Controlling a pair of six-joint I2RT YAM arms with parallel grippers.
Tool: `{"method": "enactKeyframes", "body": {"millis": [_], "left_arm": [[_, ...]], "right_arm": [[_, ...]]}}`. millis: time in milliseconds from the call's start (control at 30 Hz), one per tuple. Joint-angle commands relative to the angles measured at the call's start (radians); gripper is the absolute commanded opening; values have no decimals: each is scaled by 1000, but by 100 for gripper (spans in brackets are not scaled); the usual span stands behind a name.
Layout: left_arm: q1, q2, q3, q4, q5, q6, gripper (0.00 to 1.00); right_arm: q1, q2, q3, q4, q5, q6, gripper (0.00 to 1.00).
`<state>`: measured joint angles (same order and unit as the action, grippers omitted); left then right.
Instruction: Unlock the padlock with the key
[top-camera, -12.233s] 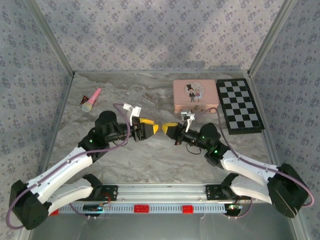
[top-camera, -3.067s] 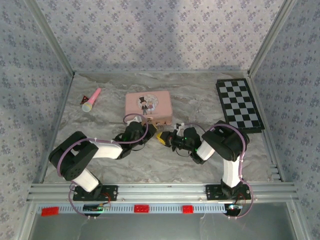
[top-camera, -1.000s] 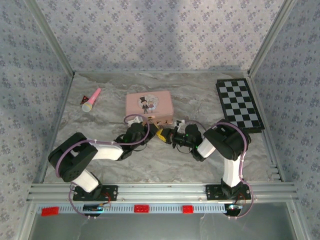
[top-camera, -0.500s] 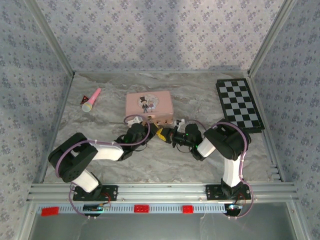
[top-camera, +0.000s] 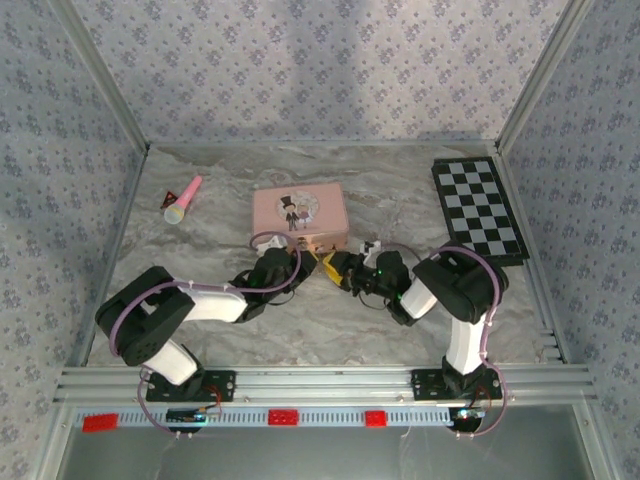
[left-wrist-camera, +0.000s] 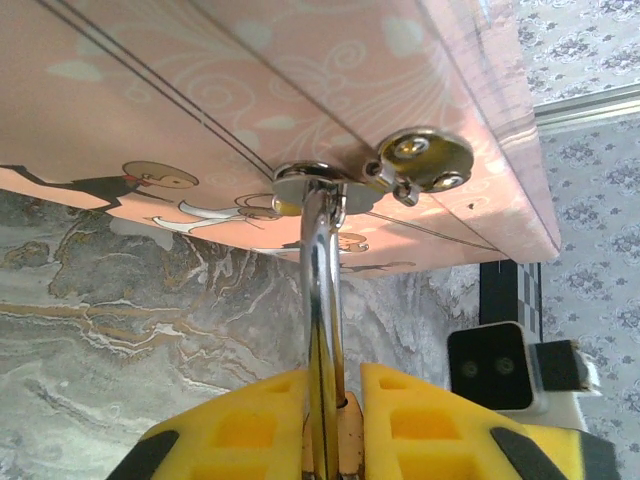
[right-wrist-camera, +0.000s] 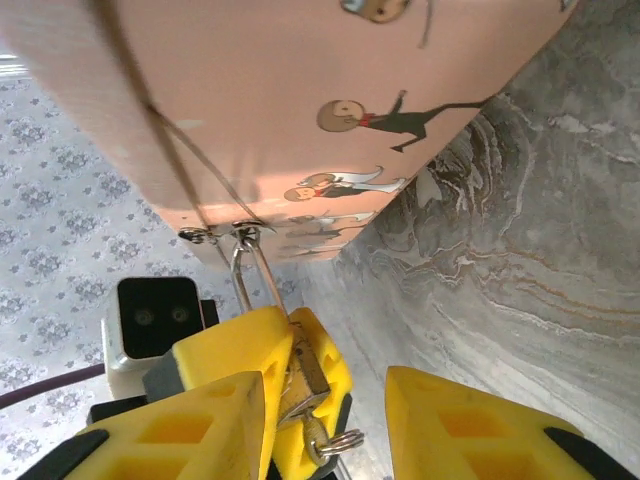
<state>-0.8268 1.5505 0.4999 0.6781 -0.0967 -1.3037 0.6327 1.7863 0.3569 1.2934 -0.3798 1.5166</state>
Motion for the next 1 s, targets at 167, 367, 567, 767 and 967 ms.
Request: {"method": "enactKeyframes", "body": {"millis": [167, 367, 567, 767, 967], "left_arm": [[1, -27, 12, 81, 20, -9, 0], [11, -21, 6, 75, 25, -15, 0], [15, -5, 24, 70, 47, -21, 0], [15, -7, 28, 55, 61, -20, 0], [14, -6, 29, 54, 72, -25, 0]], "right_arm": [[28, -283, -35, -437, 147, -333, 36], [141, -592, 20, -895, 439, -714, 35], [231, -695, -12, -858, 597, -1006, 36], [322, -732, -45, -772, 621, -1308, 40], [448, -696, -57, -696, 745, -1623, 42]]}}
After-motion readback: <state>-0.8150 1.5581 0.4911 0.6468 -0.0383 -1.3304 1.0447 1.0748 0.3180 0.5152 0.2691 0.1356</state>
